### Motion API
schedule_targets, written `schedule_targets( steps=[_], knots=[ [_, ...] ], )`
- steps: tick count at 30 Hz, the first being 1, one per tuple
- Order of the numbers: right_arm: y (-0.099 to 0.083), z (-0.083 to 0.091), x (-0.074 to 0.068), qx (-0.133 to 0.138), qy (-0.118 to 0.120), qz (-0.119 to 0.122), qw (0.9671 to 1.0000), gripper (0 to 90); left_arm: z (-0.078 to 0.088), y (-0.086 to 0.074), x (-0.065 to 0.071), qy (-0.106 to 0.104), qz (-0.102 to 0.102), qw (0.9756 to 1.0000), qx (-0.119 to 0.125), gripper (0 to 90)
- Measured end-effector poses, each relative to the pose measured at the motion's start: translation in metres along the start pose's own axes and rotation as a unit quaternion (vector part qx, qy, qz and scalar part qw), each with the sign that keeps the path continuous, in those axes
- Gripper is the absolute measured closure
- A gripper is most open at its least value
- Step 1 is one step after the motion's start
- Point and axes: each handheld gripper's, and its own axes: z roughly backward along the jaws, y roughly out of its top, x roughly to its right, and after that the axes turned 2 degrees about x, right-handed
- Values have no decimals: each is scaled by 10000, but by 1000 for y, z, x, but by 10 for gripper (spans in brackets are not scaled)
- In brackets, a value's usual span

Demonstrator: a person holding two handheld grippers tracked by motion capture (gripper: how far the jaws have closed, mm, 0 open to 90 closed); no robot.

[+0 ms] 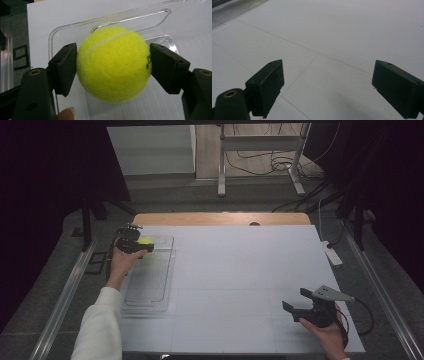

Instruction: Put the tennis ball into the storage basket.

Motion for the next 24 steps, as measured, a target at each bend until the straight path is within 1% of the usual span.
schedule_targets(
  steps=[6,15,16,19,22,24],
  knots=[
    [0,0,0,-8,1,-5,10000,110,-6,-2,1,17,-33,9999,-135,270],
    [0,-1,0,-20,-1,-8,10000,109,-9,-4,1,27,-46,9998,-176,268],
    [0,-1,0,-20,-2,-8,10000,110,-10,-4,2,41,-97,9997,-207,267],
    [0,0,0,-12,-2,-2,10000,110,-10,-4,3,51,-145,9996,-233,263],
    [0,0,0,-10,-3,-4,10000,110,-11,-5,4,46,-161,9996,-229,258],
    [0,0,0,-11,-1,-2,10000,110,-10,-5,4,52,-120,9998,-152,237]
  ],
)
